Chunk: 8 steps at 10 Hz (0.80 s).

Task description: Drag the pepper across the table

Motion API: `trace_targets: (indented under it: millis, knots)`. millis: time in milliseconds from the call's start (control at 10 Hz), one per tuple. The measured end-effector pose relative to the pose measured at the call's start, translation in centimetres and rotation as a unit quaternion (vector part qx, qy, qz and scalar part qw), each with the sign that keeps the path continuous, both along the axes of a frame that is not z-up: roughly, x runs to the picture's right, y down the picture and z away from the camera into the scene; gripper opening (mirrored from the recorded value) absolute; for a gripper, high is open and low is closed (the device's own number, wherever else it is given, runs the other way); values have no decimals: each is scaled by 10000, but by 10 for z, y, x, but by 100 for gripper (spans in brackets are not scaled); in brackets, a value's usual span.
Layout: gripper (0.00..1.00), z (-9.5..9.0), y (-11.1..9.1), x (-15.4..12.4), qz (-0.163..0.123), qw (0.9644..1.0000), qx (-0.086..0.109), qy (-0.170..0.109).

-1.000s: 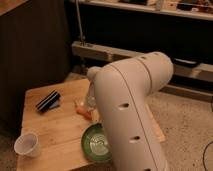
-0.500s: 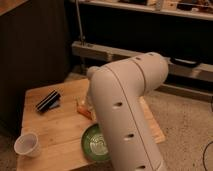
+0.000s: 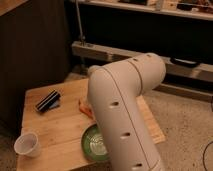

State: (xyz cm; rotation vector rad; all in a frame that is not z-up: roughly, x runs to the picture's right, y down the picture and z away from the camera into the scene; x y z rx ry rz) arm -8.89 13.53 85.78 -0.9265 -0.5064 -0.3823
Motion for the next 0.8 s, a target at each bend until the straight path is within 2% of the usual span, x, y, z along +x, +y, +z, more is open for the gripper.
trace_targets:
  millis: [400,600,800]
  knots:
    - [67,15,-18,8,-77,9995,187,231]
    - [67,19,-25,10,-29,9994,202,264]
    - [67,20,-24,3,14,9996,184,235]
